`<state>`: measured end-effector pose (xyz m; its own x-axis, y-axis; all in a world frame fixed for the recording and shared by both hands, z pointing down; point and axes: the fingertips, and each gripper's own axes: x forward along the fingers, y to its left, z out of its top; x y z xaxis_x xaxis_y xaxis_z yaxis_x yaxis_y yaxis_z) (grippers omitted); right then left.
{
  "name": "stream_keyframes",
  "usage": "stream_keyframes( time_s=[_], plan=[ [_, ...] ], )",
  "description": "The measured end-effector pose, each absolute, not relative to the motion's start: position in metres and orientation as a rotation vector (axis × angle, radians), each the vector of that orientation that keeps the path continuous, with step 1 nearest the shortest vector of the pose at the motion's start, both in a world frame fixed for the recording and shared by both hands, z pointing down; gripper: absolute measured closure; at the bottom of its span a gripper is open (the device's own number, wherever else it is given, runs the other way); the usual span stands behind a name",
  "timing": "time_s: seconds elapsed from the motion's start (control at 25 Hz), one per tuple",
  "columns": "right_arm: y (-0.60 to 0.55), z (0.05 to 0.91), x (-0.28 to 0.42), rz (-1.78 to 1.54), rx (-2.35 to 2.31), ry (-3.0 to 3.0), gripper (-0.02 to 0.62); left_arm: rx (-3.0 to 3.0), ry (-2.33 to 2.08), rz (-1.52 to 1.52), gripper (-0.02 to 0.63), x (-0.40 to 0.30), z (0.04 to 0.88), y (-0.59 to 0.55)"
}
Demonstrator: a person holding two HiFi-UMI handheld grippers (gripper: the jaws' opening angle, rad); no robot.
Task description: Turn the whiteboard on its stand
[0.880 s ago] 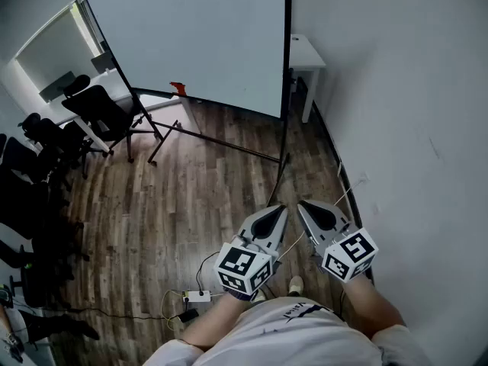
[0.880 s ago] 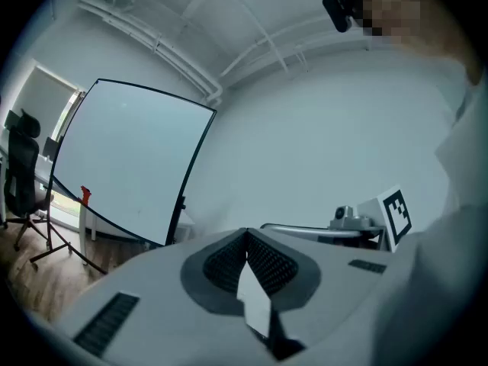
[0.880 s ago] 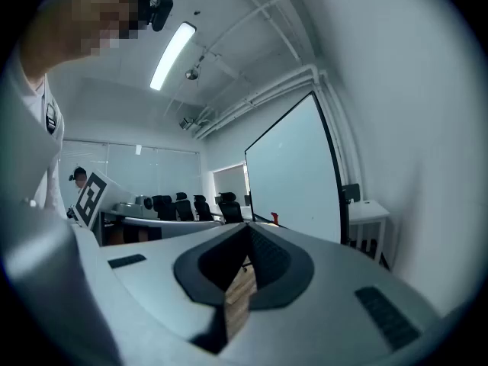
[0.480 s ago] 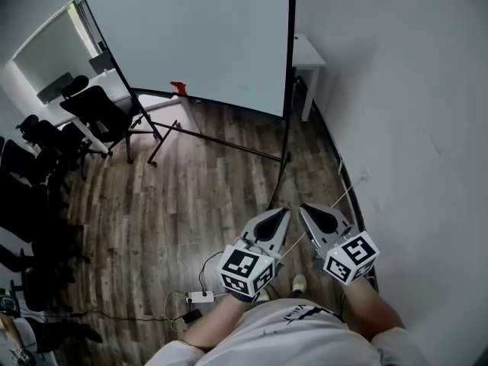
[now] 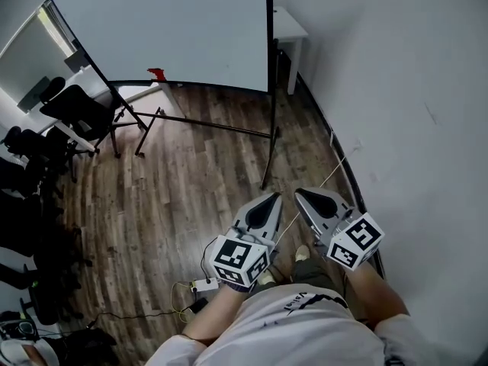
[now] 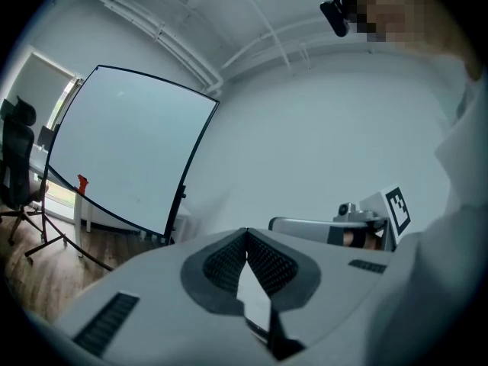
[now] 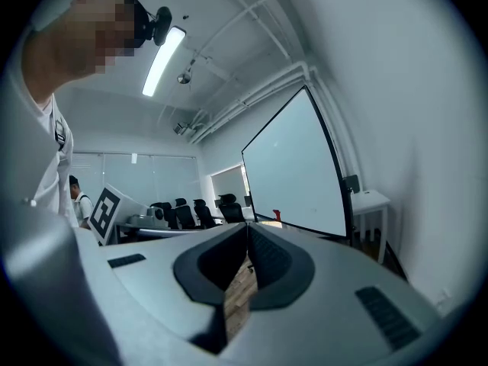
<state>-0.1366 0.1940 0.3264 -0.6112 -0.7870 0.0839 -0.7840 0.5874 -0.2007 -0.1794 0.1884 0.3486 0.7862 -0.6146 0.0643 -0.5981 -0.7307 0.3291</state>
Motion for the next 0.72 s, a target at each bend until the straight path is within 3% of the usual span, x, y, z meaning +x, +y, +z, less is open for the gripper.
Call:
stream_keyframes(
  time_s=[0.72],
  plan=[
    [0.055, 0.334, -0.012, -0.374, -1.22, 2.791, 0.58, 2.64, -1.05, -0.051, 0.595, -0.064, 0.344, 0.056]
  ],
)
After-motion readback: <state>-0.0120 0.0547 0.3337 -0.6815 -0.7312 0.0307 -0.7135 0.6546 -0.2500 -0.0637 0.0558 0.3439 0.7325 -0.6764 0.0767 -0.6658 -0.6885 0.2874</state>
